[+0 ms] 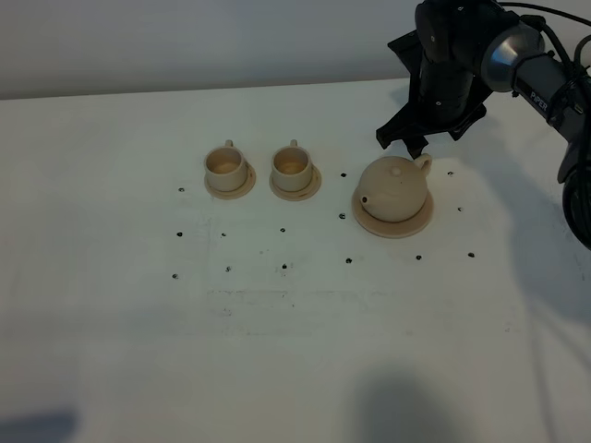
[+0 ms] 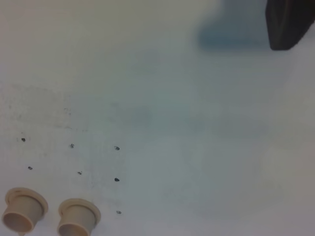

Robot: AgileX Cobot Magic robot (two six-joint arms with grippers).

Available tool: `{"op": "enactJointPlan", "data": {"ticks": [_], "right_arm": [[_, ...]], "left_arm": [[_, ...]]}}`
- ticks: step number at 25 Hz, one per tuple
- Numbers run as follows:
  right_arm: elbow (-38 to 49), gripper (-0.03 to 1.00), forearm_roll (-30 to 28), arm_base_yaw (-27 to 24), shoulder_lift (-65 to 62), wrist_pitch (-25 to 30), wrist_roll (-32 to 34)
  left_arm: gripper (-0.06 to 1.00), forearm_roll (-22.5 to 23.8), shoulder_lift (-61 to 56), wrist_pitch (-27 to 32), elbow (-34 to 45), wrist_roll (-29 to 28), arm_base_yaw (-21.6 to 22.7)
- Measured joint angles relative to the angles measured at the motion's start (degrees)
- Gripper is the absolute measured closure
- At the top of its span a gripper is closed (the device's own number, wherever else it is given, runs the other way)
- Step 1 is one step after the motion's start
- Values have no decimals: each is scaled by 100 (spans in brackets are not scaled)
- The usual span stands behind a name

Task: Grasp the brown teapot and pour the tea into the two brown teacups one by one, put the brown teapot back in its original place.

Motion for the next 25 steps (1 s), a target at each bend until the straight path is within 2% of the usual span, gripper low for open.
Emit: {"op": "enactJointPlan", "data": {"ticks": [9, 25], "right_arm": [[0, 41, 308, -5, -310, 7, 0], [7, 41, 435, -5, -340, 27, -93]], "left_arm": [[63, 0, 0, 0, 0, 0, 0], [63, 0, 0, 0, 0, 0, 0]]}}
